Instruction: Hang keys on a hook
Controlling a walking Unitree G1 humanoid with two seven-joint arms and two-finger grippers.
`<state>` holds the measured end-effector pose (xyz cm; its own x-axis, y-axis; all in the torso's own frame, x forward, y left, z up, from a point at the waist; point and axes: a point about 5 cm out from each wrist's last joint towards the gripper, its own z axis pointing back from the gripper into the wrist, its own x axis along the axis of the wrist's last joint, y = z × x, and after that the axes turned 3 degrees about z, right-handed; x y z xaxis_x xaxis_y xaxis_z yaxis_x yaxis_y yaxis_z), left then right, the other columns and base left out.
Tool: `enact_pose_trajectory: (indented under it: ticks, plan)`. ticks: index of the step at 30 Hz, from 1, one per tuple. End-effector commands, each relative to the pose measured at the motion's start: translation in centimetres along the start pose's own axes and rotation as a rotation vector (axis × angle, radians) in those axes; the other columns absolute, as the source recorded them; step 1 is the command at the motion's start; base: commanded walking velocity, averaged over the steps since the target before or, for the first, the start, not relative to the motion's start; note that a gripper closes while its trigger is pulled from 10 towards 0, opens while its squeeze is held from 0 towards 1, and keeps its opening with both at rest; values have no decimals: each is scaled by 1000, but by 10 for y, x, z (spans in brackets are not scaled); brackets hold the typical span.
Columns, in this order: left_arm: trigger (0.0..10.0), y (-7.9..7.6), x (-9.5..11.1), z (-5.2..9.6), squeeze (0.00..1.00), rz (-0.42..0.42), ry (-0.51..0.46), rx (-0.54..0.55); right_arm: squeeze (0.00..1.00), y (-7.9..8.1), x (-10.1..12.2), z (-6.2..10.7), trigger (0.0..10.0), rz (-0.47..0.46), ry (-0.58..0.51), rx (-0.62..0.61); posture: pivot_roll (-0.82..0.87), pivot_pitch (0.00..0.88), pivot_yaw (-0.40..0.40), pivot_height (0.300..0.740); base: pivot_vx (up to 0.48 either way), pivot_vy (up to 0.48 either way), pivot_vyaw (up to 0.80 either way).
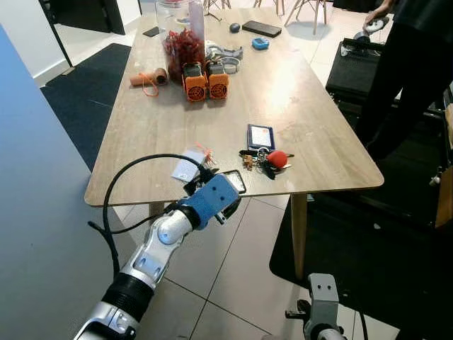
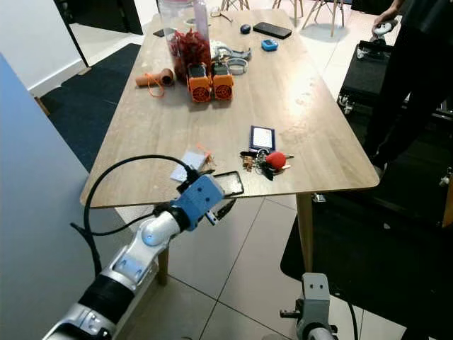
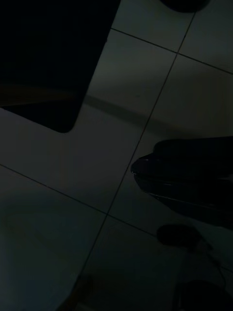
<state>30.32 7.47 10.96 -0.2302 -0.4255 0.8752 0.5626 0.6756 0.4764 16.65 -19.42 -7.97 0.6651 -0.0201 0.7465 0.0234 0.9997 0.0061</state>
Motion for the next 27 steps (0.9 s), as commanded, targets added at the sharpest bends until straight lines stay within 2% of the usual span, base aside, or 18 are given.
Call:
enact_pose_trajectory:
  ticks: [1, 10, 15, 16, 19, 20, 21, 24, 26, 27]
  plan:
    - [10000, -1, -3, -1, 0, -47, 13, 4, 0, 1, -2, 1, 10000, -1, 5, 4, 47, 68, 15, 740, 0, 0, 0]
    - [10000, -5, -16, -1, 0, -126, 65, -29, 0, 1, 0, 0, 10000, 0, 1, 4, 45, 69, 16, 740, 0, 0, 0]
    - [10000, -1, -23, -2, 0, 36, 143, 1, 0, 1, -1, 0, 10000, -2, 4, 0, 45, 69, 17, 740, 0, 0, 0]
    - [10000, -1, -23, -2, 0, 36, 143, 1, 0, 1, -1, 0, 10000, -2, 4, 0, 45, 69, 17, 740, 0, 0, 0]
    - [10000, 8, -21, -6, 0, 133, 151, 13, 0, 1, -2, 1, 10000, -4, 4, 4, 47, 72, 16, 740, 0, 0, 0]
    - [10000, 8, -21, -6, 0, 133, 151, 13, 0, 1, -2, 1, 10000, -4, 4, 4, 47, 72, 16, 740, 0, 0, 0]
    - [10000, 12, -20, -6, 0, 192, 149, 34, 0, 1, -2, 1, 10000, -4, 4, 4, 46, 73, 17, 740, 0, 0, 0]
    - [10000, 13, -21, -6, 0, 219, 150, 41, 0, 1, -2, 1, 10000, -4, 4, 4, 46, 73, 17, 740, 0, 0, 0]
    - [10000, 16, -25, -3, 0, 330, 167, 30, 0, 1, -2, 1, 10000, -6, 4, 4, 44, 73, 19, 740, 0, 0, 0]
    - [10000, 16, -25, -3, 0, 330, 167, 30, 0, 1, -2, 1, 10000, -6, 4, 4, 44, 73, 19, 740, 0, 0, 0]
